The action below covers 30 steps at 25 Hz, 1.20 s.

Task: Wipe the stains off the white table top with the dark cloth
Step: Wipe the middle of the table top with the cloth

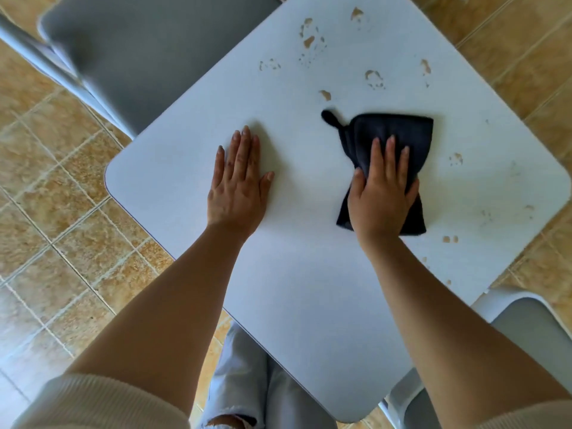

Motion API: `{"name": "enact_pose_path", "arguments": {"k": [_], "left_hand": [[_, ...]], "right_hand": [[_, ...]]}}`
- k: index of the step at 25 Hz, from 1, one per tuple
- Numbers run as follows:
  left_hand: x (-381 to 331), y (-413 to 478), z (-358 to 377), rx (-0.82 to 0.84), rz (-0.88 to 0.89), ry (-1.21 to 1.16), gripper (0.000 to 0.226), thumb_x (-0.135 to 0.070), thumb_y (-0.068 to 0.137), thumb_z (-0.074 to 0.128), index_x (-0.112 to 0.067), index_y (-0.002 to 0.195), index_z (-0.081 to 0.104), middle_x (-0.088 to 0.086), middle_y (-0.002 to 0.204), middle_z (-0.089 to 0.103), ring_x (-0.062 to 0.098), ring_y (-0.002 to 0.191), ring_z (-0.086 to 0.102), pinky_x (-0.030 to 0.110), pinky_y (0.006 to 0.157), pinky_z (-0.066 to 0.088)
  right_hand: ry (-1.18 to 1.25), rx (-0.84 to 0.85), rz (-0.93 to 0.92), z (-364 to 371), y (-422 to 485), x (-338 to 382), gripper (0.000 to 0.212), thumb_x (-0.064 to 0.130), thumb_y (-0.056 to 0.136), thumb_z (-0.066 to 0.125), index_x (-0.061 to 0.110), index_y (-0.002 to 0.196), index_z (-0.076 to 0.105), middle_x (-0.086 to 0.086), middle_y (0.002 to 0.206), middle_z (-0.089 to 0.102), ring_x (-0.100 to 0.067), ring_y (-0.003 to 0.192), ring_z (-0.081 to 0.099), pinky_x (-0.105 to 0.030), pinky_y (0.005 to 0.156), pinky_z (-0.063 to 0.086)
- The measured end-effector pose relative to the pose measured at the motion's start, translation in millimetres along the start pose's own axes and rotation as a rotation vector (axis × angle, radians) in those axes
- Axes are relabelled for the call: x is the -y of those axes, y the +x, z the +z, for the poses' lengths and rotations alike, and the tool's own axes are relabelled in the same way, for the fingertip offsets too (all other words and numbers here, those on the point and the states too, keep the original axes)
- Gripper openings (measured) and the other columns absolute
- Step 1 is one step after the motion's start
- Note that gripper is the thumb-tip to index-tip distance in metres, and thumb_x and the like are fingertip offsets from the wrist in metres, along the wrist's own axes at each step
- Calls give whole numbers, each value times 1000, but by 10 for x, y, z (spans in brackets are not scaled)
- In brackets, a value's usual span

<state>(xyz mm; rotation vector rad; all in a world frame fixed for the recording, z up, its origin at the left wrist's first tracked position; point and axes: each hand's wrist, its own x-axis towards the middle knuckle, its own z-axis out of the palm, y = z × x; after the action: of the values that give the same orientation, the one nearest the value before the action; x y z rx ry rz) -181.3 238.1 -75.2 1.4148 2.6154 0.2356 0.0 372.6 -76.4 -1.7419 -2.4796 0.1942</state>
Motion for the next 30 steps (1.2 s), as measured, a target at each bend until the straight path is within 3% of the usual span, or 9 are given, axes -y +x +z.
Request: {"name": "enact_pose_path", "arguments": {"k": [6,11,15,19,24,30], "left_hand": [[15,406,-65,-26,12,24,61,-39,103,17,-5,153,8,9,162,5,20,150,1,36,121,-4],[31,562,-21,-27,-13,-5,61,-39,103,17,-6,154,11,9,162,8,19,150,4,36,122,-2],[41,566,-1,-60,-7,-29,59,-37,103,21,-5,153,15,11,161,13,20,149,8,35,122,0],[48,571,12,-49,-9,-24,59,-36,103,20,-7,154,13,8,162,10,17,149,4,34,122,-1],[69,576,26,-73,-9,-36,57,-34,104,24,-6,153,16,9,161,15,18,149,9,35,122,1],[64,573,35,-111,-34,-50,59,-34,103,21,-2,152,18,13,160,19,21,148,15,37,122,7]], "right_hand": [[29,-59,-96,158,185,673,53,37,100,43,26,152,40,1,160,35,-25,150,30,-54,115,29],[-7,-11,-242,90,-304,423,53,36,103,41,27,154,35,3,162,31,-21,151,26,-47,118,27],[-61,-36,-113,25,-152,-7,52,37,102,42,28,153,37,2,161,33,-21,151,27,-49,115,30],[-23,-25,49,22,540,73,54,42,102,36,27,154,35,2,162,30,-23,152,24,-52,117,26],[14,-27,-140,168,992,709,53,39,100,40,28,152,39,2,161,33,-24,151,26,-52,117,26],[24,-58,-335,216,368,826,48,35,103,39,25,150,44,2,158,40,-24,148,33,-49,115,34]]}}
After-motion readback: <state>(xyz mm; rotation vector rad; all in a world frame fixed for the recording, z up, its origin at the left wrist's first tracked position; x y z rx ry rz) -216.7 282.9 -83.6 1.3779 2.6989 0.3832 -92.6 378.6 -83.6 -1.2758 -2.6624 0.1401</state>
